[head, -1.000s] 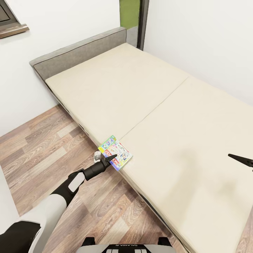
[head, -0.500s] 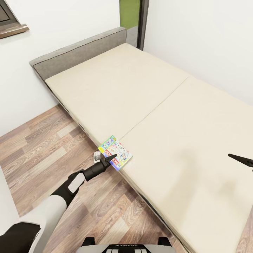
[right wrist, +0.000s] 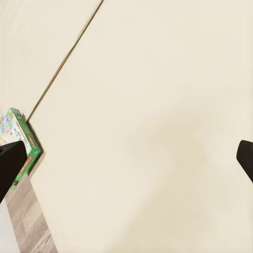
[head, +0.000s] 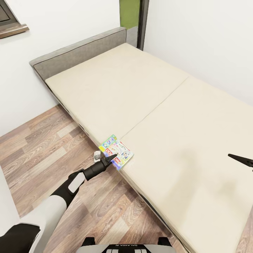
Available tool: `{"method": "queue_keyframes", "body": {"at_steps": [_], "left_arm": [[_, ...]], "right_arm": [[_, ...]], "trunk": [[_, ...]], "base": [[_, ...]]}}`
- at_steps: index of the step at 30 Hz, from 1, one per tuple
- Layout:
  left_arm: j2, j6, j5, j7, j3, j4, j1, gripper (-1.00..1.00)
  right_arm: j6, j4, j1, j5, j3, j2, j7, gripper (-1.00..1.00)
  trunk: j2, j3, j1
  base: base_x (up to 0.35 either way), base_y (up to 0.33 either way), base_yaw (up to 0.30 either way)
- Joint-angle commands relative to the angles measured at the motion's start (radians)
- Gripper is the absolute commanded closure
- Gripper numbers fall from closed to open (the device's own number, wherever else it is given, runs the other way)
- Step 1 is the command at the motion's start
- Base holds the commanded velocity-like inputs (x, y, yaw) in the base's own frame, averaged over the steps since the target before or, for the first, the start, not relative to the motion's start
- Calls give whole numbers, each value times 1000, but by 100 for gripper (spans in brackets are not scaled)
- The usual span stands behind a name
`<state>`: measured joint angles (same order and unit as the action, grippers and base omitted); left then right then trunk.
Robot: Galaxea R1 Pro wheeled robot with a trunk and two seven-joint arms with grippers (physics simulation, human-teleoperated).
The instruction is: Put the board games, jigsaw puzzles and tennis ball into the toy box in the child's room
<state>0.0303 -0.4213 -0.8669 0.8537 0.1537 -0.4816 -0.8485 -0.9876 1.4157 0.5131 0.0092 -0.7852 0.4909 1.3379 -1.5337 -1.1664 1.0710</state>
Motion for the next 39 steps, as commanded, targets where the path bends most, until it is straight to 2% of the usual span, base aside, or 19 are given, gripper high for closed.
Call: {"method": "queue_keyframes", "body": {"at_steps": [1, 16, 39], "left_arm": [[1, -8, -11, 0, 5, 0, 0, 100], [0, -8, -11, 4, 6, -9, 6, 100], [0, -9, -11, 5, 6, -11, 6, 100]], "right_arm": [[-9, 0, 1, 1, -1, 0, 4, -100], [-9, 9, 1, 2, -2, -12, 4, -100], [-10, 12, 1, 1, 0, -15, 4, -100]], "trunk": [[0, 0, 0], [0, 0, 0], [0, 0, 0]], "base": [[0, 0, 0], [0, 0, 0], [0, 0, 0]]}}
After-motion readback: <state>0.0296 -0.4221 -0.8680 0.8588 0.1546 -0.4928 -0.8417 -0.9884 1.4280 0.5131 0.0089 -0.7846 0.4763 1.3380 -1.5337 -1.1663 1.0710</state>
